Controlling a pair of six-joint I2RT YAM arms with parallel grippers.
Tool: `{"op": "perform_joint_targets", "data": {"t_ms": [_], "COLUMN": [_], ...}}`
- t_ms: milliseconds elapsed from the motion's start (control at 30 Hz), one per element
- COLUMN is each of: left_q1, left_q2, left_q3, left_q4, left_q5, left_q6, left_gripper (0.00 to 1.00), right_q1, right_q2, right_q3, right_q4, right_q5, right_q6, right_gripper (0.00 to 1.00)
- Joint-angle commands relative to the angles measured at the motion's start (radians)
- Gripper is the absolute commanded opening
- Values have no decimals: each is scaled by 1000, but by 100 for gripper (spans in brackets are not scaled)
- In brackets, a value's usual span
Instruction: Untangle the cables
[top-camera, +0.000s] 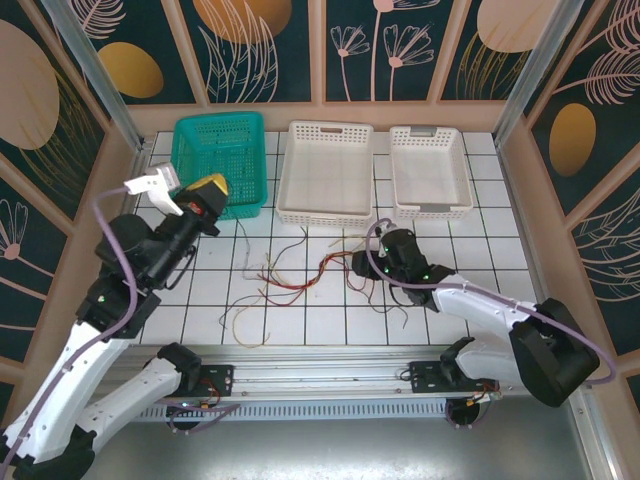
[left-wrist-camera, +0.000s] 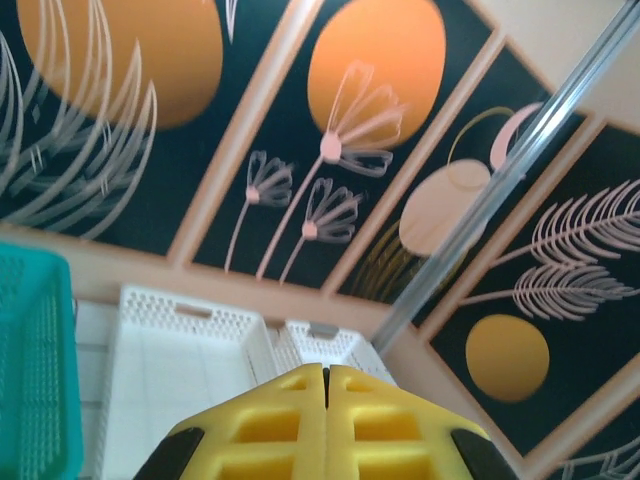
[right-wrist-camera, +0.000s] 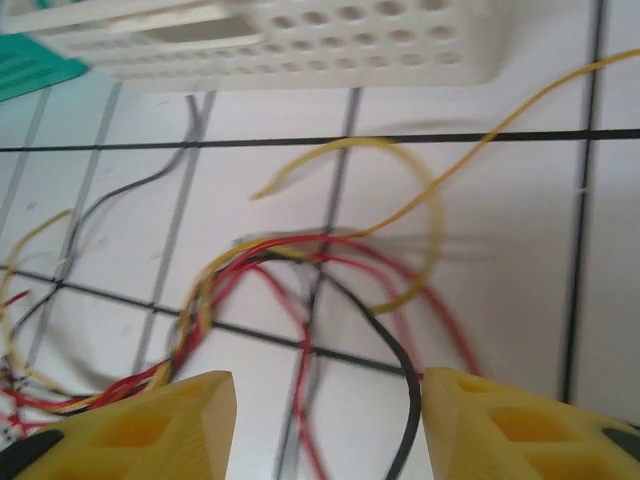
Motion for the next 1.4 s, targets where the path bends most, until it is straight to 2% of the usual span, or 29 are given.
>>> {"op": "perform_joint_targets", "data": {"t_ms": [0,133,300,500,700,867,1100,1367], "left_q1": [4,3,3,4,2,2,-2,-8], "left_q2": [-30,-40,-24,58,164,224,320,434], "left_q3": [-65,-155,-313,-485,-571,-605,-628,-614], "left_q4": [135,159,199,295,358,367,369,386], "left_q5": [86,114,149,206,247,243,226,218], "left_q6": [-85,-122,-172,-220,-236,-236,-212,-196], "left_gripper": [0,0,0,0,0,0,0,0], "right_q1": [103,173,173,172,175,177,176,187], "right_q2": [-21,46,125,98,68,65,-92,-55], "right_q3": [60,142,204,186,129,92,35,-30], "right_q4": [-3,-57,-242,-301,-224,-199,-159,-84], "right_q5": [10,64,276,301,185,151,120,62], "right_q6": [-45,-41,9,42,53,67,66,93], "right_gripper": [57,59,59,59,55,53,62,62]}}
